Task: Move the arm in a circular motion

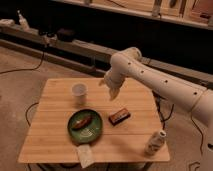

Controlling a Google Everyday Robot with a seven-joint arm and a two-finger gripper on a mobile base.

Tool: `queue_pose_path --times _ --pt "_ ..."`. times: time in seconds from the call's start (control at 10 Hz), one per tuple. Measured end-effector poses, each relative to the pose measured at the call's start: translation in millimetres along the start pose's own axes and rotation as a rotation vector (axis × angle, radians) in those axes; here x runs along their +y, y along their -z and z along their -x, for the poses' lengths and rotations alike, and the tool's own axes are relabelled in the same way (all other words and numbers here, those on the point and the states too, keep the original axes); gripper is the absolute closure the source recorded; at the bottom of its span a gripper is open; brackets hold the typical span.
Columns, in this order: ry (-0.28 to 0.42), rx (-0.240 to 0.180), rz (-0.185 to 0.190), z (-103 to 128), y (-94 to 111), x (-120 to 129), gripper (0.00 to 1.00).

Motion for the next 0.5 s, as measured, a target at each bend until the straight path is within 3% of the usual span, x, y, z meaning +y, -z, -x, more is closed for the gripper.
queue_pose_path --times 0.3,0.5 --pt "0.079 0.036 0.010 24 7 29 0.35" --pt "0.028 0.054 0.019 6 23 57 0.35"
